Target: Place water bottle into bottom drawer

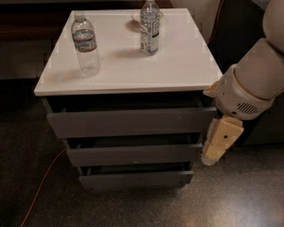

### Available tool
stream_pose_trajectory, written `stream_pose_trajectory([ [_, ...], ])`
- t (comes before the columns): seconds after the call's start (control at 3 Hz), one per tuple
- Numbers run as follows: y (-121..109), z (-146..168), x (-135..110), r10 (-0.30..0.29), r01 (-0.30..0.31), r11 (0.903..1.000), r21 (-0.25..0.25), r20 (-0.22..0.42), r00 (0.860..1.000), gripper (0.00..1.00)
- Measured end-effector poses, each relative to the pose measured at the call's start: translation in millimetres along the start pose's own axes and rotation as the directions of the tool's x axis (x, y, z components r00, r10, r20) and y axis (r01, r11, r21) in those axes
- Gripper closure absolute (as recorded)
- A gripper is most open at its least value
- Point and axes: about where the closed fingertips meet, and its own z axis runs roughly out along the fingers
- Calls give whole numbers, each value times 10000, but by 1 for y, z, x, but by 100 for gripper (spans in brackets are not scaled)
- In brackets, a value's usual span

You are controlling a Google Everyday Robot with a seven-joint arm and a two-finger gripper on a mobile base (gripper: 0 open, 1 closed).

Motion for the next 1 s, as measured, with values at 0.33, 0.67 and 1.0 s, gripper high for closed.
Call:
stream_pose_trajectory([
  [0.33, 9, 55, 7, 271, -268, 9988, -419, 66, 9996, 0],
  [0.67, 23, 127, 17, -61, 79, 9986, -531, 347, 9994, 0],
  [1.0, 25, 162, 22, -1220, 1232, 9923, -155, 640, 9905, 0],
])
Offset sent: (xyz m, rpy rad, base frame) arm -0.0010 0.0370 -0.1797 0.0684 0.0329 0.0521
